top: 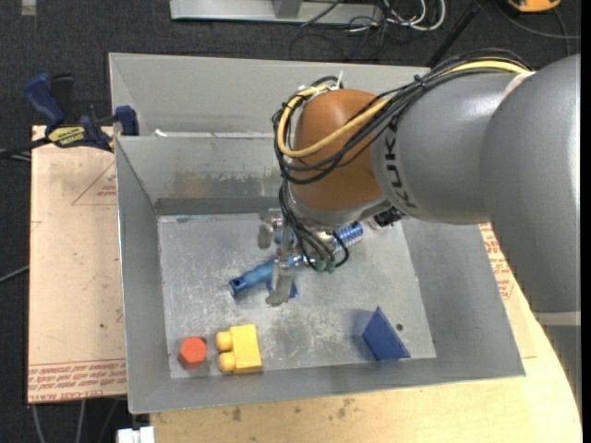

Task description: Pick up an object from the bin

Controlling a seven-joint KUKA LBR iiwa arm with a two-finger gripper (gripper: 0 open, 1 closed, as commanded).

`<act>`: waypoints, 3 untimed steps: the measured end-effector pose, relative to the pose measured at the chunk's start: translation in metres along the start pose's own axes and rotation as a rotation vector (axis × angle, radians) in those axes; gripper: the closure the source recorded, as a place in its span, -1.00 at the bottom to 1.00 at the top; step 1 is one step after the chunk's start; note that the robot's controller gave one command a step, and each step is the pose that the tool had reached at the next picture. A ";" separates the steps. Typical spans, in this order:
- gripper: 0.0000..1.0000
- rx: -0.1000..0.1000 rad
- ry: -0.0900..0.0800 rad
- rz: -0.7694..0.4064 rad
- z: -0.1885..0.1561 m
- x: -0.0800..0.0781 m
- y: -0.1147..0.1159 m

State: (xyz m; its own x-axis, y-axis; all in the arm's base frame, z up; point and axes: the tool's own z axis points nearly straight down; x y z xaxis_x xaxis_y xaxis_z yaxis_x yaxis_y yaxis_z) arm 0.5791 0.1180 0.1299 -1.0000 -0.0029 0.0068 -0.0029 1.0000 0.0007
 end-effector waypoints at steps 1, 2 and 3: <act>-1.00 0.001 -0.012 -0.211 0.059 -0.040 -0.068; -1.00 -0.002 -0.015 -0.208 0.058 -0.041 -0.067; -1.00 -0.004 -0.017 -0.206 0.058 -0.042 -0.066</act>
Offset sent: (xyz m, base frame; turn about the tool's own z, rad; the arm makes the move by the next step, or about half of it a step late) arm 0.0382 -0.0669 -0.0599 -0.2143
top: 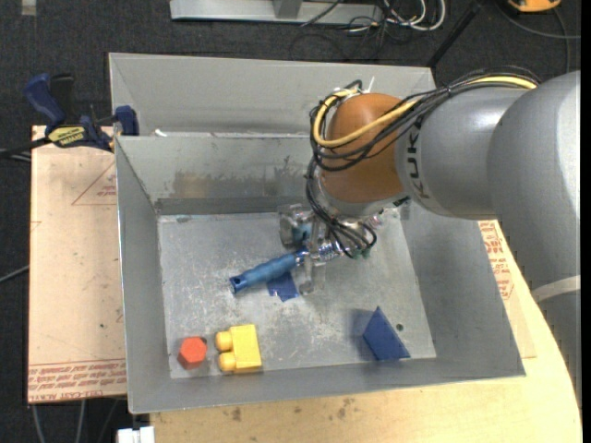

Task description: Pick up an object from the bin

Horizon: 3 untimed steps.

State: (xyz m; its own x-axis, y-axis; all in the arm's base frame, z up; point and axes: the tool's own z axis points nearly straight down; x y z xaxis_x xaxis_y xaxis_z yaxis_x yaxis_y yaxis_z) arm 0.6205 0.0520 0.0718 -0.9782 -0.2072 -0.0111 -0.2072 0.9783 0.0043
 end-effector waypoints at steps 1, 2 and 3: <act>-1.00 -0.002 -0.002 0.003 0.000 -0.001 0.000; -1.00 -0.004 -0.005 0.005 -0.001 -0.002 0.001; 1.00 -0.004 -0.005 0.006 -0.001 -0.002 0.001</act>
Offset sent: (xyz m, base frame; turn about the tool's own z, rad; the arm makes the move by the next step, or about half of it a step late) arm 0.0000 0.0000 0.0000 0.0000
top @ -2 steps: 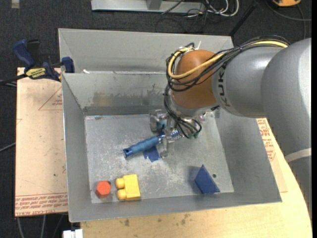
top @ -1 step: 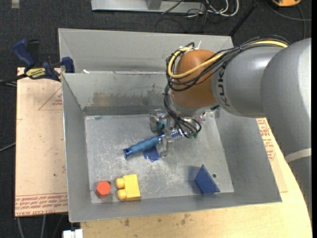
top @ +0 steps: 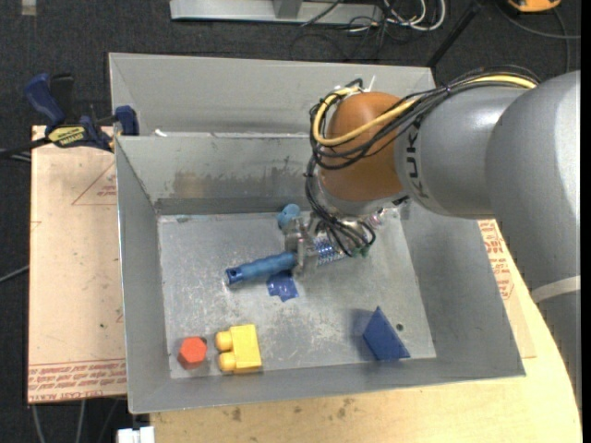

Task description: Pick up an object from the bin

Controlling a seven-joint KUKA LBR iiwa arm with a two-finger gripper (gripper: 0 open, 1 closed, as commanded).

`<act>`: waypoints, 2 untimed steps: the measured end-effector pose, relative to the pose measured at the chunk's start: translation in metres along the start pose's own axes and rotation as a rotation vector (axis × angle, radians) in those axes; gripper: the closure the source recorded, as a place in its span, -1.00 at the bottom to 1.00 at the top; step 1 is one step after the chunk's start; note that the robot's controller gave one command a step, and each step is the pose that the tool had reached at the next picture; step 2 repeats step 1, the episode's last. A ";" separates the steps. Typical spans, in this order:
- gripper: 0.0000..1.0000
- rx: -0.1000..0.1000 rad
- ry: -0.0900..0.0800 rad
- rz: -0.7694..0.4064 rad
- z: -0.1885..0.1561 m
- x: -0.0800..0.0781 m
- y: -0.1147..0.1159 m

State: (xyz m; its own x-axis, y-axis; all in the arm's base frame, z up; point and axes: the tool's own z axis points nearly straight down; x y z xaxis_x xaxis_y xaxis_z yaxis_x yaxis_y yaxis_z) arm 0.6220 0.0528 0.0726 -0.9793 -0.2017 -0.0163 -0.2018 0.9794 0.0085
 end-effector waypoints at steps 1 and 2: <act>1.00 0.008 0.007 0.001 -0.119 -0.004 0.001; 1.00 0.008 0.007 0.001 -0.119 -0.004 0.001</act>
Offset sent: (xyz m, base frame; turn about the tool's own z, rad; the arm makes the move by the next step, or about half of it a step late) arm 0.0000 -0.0002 0.1146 -0.0001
